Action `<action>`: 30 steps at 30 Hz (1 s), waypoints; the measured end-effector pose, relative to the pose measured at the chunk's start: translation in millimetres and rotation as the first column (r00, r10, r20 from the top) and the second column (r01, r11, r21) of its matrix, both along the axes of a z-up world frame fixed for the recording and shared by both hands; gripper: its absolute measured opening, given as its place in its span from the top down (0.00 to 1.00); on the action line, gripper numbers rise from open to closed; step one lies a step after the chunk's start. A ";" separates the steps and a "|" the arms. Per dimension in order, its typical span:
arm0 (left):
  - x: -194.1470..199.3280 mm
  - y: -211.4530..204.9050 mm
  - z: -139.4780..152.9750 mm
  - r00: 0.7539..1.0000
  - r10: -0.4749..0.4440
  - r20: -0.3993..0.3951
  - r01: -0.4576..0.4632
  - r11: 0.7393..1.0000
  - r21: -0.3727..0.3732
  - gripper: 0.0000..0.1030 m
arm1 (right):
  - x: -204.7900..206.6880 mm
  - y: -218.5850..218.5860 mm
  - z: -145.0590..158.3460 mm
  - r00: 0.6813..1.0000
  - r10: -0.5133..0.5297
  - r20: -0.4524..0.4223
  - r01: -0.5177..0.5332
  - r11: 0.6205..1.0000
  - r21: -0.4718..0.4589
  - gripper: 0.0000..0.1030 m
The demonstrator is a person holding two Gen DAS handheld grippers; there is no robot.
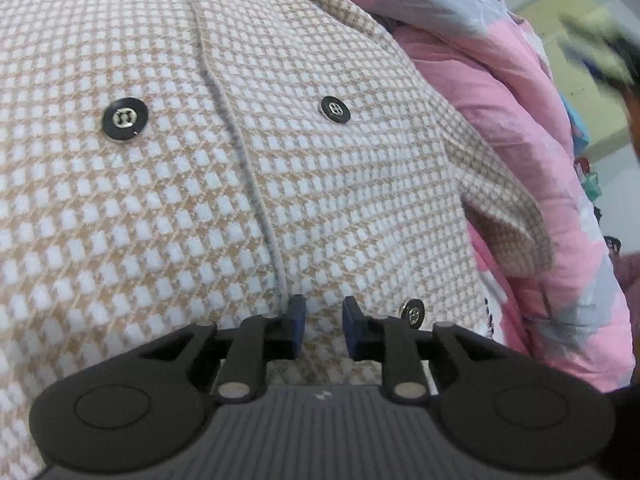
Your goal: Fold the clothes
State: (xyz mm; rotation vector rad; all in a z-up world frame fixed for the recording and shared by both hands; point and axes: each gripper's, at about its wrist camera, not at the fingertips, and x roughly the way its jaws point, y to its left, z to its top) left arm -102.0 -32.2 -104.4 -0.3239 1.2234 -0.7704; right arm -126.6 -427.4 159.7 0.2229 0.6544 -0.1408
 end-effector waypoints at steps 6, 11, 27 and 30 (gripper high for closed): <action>0.5 0.7 28.3 0.997 0.020 0.080 -0.030 0.993 0.117 0.67 | -134.4 -28.5 -80.6 0.954 -0.298 -0.024 0.284 0.877 0.387 0.49; 7.8 -13.9 47.3 0.996 -0.010 0.085 -0.002 0.990 0.143 0.67 | -212.8 -39.3 -172.1 0.837 -0.536 -0.107 0.427 0.518 0.741 0.49; 18.2 -102.4 92.0 0.847 -0.488 0.209 0.325 0.788 0.523 0.66 | -239.2 -37.8 -194.1 0.812 -0.584 -0.017 0.541 0.741 0.396 0.45; 22.9 -133.4 97.2 0.765 -0.615 0.190 0.402 0.688 0.605 0.65 | -220.4 -31.9 -199.8 0.869 -0.495 -0.005 0.477 0.834 0.276 0.45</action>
